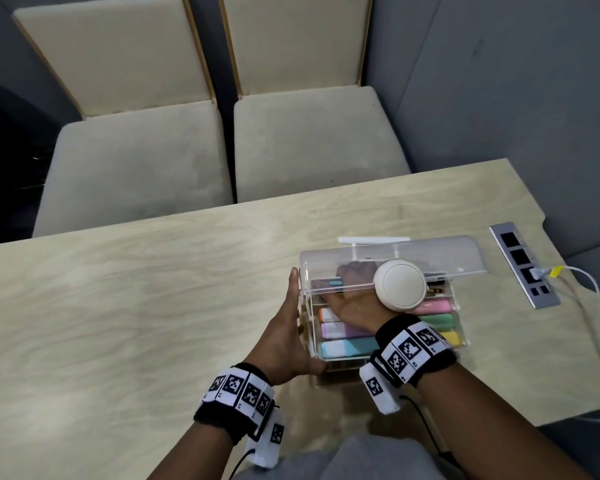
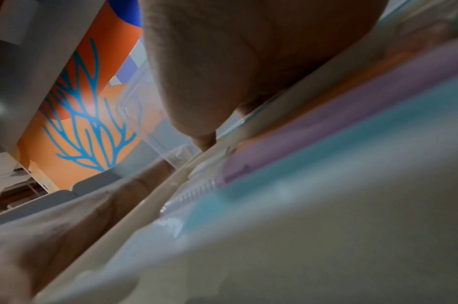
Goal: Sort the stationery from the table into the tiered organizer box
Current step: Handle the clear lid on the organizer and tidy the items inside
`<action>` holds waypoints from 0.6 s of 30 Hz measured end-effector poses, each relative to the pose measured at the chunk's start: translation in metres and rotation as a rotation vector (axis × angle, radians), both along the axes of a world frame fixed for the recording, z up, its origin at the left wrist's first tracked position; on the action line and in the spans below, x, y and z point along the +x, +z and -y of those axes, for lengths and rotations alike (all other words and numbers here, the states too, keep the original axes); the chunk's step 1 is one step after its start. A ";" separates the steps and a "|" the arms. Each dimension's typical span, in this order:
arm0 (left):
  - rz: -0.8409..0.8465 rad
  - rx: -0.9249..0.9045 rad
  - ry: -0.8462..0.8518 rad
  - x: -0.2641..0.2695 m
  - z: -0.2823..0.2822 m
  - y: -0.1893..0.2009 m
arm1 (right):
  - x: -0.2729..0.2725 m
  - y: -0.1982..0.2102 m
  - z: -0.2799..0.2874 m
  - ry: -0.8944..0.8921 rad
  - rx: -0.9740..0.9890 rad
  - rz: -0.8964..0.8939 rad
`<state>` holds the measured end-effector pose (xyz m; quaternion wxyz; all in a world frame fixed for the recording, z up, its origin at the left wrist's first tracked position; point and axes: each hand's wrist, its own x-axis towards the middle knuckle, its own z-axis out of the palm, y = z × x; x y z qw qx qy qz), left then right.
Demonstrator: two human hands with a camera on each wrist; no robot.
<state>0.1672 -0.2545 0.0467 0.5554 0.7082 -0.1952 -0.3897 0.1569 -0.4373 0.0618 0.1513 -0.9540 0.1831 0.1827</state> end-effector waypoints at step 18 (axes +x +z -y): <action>0.033 0.054 0.022 -0.002 0.000 -0.001 | -0.012 -0.010 -0.001 0.044 0.011 0.262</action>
